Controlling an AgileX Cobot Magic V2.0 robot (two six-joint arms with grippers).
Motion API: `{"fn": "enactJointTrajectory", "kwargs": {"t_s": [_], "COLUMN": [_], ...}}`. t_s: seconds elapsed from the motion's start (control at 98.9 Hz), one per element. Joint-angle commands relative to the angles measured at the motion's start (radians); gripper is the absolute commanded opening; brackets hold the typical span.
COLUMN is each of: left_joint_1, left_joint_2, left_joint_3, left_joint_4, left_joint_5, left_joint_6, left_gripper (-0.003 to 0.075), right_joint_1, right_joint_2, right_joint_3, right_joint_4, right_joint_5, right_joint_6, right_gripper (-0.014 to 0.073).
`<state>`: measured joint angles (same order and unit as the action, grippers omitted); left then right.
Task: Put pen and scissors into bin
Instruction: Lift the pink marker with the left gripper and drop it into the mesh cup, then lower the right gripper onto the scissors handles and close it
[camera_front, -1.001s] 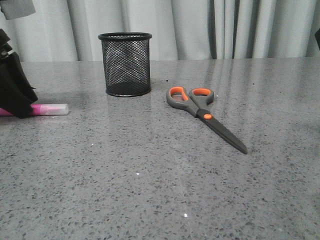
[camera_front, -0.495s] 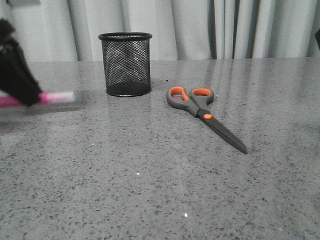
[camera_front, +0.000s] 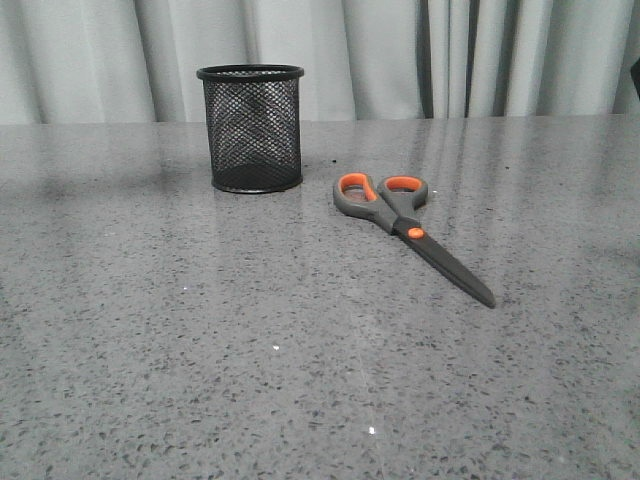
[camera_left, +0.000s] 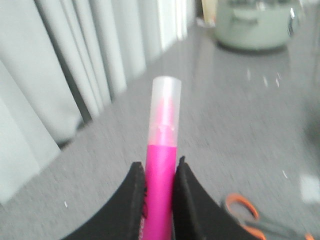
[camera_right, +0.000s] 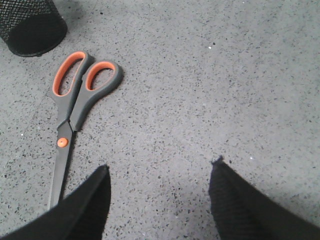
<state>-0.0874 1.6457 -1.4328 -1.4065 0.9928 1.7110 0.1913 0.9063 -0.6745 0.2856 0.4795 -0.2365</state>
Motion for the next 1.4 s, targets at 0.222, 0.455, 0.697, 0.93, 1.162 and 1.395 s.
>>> {"fn": "enactJointTrajectory", "kwargs": {"t_s": [0.222,0.455,0.697,0.93,1.162,1.395], "left_joint_1": [-0.137,-0.152,-0.152,-0.152,-0.092,-0.011], "left_joint_2": [0.082,0.15,0.153,0.153,0.074,-0.088], "left_joint_3": [-0.031,-0.031,-0.031,-0.031,-0.031,-0.029], "left_joint_4": [-0.187,-0.198,-0.194,-0.2,-0.159,0.03], "left_joint_5": [-0.145,-0.166,-0.166,-0.166,-0.124,-0.097], "left_joint_6": [0.041,0.041,0.041,0.041,0.041,-0.063], "left_gripper": [-0.0019,-0.0018,0.007,0.039,0.0192,-0.002], "right_joint_1": [-0.005,-0.005,-0.005,-0.005,-0.005,-0.001], "right_joint_2": [-0.004,-0.004,-0.002,-0.002,-0.002,-0.002], "right_joint_3": [-0.034,-0.034,-0.034,-0.034,-0.034,-0.034], "right_joint_4": [-0.003,-0.003,-0.003,-0.003,-0.003,0.006], "right_joint_5": [-0.059,-0.056,-0.058,-0.058,-0.056,-0.043], "right_joint_6": [-0.008,-0.008,-0.008,-0.008,-0.008,-0.008], "right_gripper": [0.0391,0.0391,0.0391,0.0391,0.0391,0.0391]}}
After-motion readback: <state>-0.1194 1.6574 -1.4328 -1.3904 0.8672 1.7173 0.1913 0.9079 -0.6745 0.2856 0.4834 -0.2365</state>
